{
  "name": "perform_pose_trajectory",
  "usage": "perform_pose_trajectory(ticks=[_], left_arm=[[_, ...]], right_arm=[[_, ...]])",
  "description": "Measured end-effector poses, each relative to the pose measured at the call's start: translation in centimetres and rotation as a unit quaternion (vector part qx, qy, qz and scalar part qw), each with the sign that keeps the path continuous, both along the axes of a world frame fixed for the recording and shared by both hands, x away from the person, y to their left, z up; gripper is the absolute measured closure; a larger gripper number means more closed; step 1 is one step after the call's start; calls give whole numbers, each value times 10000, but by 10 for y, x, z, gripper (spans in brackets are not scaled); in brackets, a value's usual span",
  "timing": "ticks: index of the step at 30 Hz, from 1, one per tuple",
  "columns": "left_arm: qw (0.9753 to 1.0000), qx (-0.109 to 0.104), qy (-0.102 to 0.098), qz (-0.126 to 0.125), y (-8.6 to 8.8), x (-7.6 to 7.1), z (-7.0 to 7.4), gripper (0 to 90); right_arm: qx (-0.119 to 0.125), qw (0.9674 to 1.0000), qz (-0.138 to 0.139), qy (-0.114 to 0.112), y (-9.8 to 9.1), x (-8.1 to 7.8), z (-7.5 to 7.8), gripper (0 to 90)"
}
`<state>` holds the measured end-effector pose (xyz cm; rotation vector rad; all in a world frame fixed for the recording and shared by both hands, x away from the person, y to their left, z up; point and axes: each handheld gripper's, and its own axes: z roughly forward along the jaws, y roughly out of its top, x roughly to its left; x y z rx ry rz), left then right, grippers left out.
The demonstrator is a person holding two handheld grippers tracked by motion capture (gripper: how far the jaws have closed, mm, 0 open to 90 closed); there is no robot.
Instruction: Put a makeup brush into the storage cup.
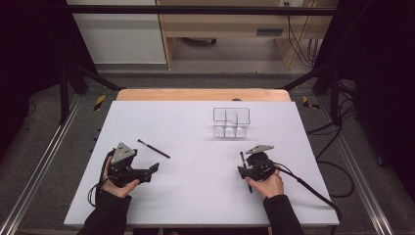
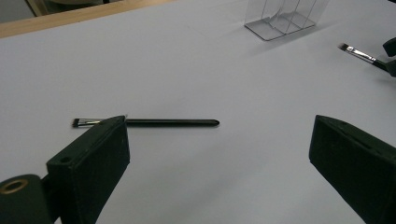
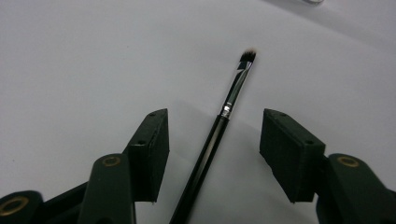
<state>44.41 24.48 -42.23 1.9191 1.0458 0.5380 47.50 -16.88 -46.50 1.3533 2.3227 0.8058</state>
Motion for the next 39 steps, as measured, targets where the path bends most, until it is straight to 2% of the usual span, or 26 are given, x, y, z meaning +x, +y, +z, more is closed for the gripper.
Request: perform_pose_trajectory(ticks=[4,19,25,33,39], left_arm=[[10000,-24,-10,-16,0,0,0,46],[10000,3,22,-50,-1,0,-1,51],[10000,-43,21,-80,-1,-1,0,54],[10000,18,13,-91,-2,-1,-1,55],[9999,33,30,-107,-3,-1,-1,55]], right_arm=[[-65,9999,47,90,0,1,-3,519],[6,9999,126,71,-5,2,-3,737],[8,9999,144,85,-6,1,-3,783],[3,9997,186,164,-8,2,-2,836],[10,9996,219,168,-8,2,-2,838]])
